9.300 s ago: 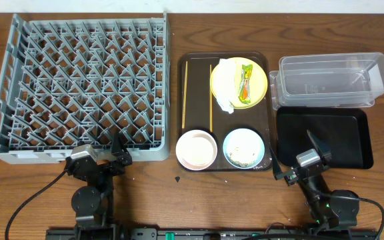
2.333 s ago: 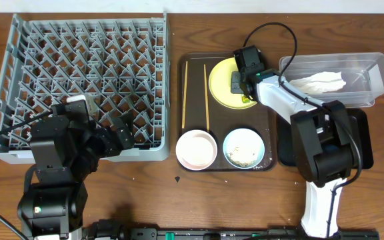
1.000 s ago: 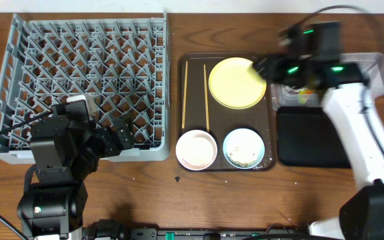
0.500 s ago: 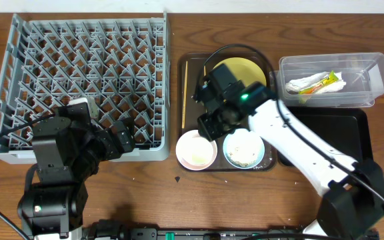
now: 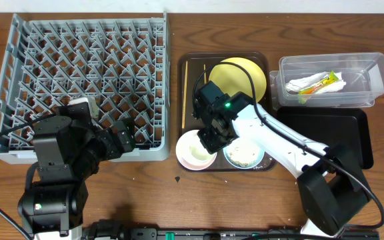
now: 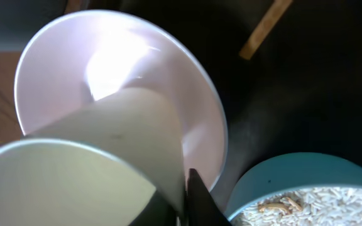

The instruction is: Sort waste into correct bins and load items into the dishwasher

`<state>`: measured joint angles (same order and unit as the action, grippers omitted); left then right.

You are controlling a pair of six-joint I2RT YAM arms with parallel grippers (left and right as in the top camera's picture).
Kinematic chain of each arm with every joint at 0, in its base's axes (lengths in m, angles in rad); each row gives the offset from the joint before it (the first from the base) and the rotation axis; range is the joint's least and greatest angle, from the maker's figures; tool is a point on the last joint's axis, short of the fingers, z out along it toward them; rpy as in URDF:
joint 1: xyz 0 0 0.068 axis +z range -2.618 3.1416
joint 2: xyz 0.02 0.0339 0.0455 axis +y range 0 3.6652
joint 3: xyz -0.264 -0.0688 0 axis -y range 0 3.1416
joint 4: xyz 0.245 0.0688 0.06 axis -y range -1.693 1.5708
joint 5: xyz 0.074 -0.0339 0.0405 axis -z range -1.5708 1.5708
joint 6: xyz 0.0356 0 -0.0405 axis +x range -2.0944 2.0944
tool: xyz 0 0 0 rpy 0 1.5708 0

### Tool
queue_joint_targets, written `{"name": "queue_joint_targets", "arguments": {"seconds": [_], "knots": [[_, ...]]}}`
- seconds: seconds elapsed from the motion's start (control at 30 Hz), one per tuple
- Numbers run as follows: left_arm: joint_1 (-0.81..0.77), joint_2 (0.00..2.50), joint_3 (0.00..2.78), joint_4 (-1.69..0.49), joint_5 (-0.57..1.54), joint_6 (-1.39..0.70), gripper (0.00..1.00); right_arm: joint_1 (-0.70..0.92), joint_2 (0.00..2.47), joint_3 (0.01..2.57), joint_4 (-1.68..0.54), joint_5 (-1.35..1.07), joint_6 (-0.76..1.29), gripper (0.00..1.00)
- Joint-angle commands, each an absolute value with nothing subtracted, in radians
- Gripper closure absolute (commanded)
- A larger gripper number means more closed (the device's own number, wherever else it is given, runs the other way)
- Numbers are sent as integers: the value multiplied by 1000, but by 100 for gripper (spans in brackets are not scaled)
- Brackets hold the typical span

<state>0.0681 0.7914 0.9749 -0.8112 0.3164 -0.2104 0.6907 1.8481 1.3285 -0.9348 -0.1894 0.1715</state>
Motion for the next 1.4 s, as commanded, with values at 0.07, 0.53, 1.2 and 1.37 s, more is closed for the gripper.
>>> {"name": "queue_joint_targets", "arguments": {"seconds": [0.07, 0.53, 1.2, 1.37], "knots": [[64, 793, 990, -780, 400, -246, 2, 632, 1761, 1394, -935, -201, 170, 99], [87, 1034, 990, -445, 1153, -448, 2, 299, 1679, 1475, -474, -1150, 72, 99], [82, 1128, 990, -219, 1545, -537, 12, 483, 1680, 1475, -304, -1216, 75, 99], [59, 1128, 990, -219, 1571, -537, 23, 496, 1680, 1475, -272, -1170, 112, 99]]}}
